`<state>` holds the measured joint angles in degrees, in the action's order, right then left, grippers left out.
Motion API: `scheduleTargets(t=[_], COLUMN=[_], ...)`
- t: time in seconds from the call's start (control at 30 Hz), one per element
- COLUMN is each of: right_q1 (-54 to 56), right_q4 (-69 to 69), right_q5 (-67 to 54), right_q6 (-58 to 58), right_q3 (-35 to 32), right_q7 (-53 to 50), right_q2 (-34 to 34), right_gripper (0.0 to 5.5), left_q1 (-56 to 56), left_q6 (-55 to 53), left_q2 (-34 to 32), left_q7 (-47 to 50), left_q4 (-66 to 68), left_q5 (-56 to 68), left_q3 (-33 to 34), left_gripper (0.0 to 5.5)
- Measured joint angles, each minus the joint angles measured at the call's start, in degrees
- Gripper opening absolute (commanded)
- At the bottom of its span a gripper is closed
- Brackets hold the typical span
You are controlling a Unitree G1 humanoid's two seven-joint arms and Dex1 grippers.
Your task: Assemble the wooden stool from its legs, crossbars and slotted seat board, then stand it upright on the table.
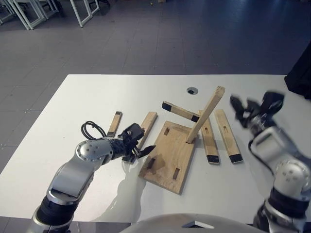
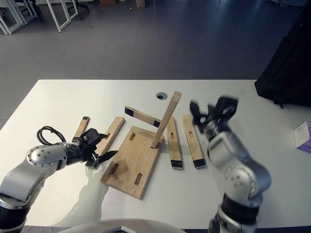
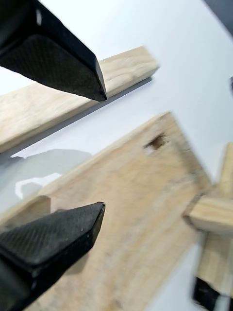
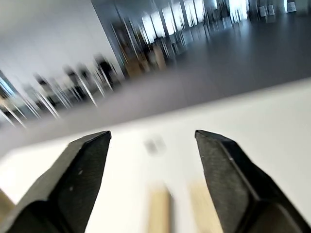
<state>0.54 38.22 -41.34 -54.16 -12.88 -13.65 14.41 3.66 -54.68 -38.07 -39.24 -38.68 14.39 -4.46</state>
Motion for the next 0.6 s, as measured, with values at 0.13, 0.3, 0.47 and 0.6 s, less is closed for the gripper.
scheduleTargets(t=[0.13, 0.3, 0.47, 0.6], right_q1=[-12.6, -15.4, -16.9, -16.5], right_q4=[0.6, -2.5, -7.8, -10.0], right_q5=[7.6, 12.2, 15.0, 16.7], right_q6=[3.9, 6.6, 6.5, 6.7], right_q3=[4.8, 5.5, 6.2, 6.1], right_q7=[3.5, 8.4, 12.8, 15.4], right_q2=[1.1, 2.7, 5.7, 6.6], right_gripper=[3.72, 3.72, 3.72, 2.95], left_q1=[0.7, -5.7, -13.7, -16.6], left_q6=[-3.2, -1.0, 2.7, 5.7], left_q2=[-3.5, -7.2, -7.6, -8.1], left_q7=[0.3, 0.3, 1.5, 2.1], left_q4=[-1.7, -0.9, 0.7, 2.0], left_q5=[2.1, 1.1, -1.1, -2.8], left_q3=[4.7, 6.4, 4.4, 3.3], left_gripper=[3.80, 3.80, 3.80, 3.80])
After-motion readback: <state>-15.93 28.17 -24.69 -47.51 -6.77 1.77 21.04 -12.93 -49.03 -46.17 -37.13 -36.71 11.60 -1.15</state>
